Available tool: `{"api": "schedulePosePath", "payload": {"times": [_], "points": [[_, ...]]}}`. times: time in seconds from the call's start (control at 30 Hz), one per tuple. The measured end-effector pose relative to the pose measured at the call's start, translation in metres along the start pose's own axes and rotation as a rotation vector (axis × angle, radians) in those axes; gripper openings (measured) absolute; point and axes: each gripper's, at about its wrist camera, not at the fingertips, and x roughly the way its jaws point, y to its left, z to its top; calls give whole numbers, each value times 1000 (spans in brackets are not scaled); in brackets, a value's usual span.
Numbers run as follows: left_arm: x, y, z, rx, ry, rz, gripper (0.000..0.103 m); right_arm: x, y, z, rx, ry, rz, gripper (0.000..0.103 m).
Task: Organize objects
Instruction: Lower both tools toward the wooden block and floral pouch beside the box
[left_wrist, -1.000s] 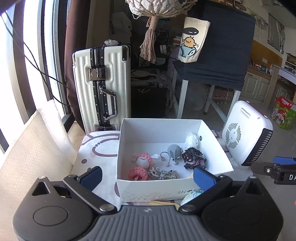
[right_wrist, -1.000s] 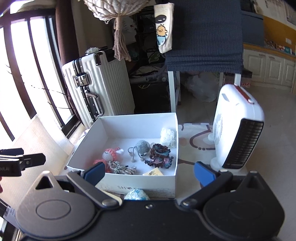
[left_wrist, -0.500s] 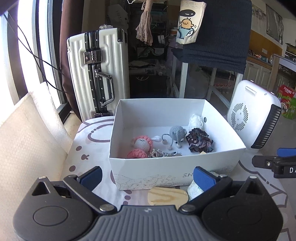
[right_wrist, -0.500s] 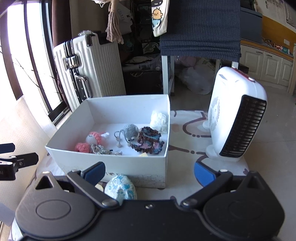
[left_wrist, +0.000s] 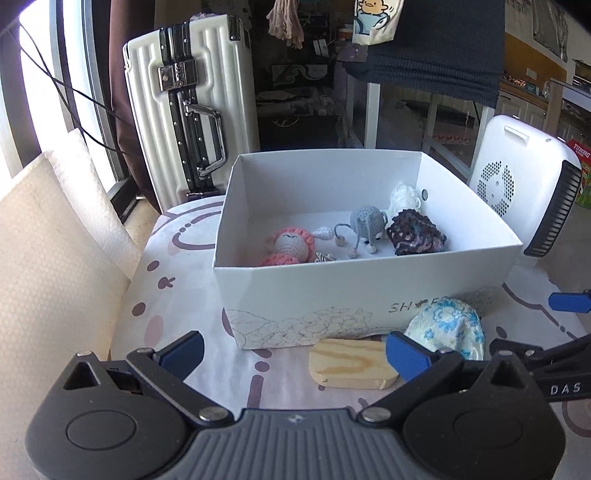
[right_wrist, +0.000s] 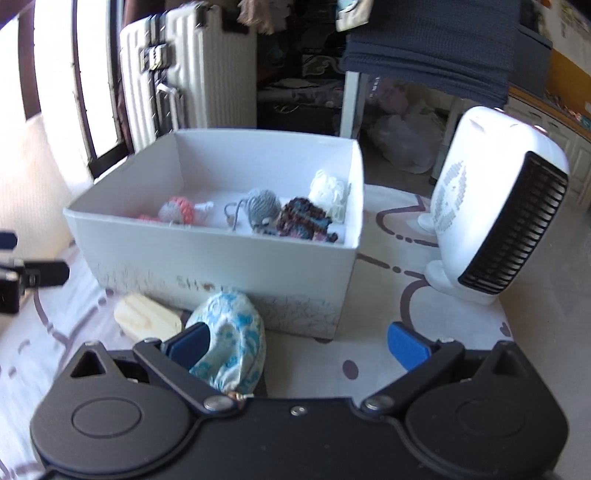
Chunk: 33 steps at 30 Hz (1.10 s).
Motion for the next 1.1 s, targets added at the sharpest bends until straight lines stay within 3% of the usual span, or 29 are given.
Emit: {"api": "schedulePosePath", "payload": {"times": [0.2, 0.47, 0.6, 0.9, 1.1], "points": [[16, 5, -4, -21, 46, -39, 103, 25, 5, -5, 4, 132, 102, 99], [40, -5, -3, 17, 119, -133, 103, 52, -11, 2, 208, 260, 187, 57], [49, -13, -4, 64, 142, -149, 103, 60, -13, 1, 218, 294, 220, 24], [77, -16, -7, 128, 164, -210, 103, 52, -31, 6, 269, 361, 285, 7], [102, -27, -11, 163, 181, -212, 103, 44, -48, -4, 277, 418, 256, 6]]}}
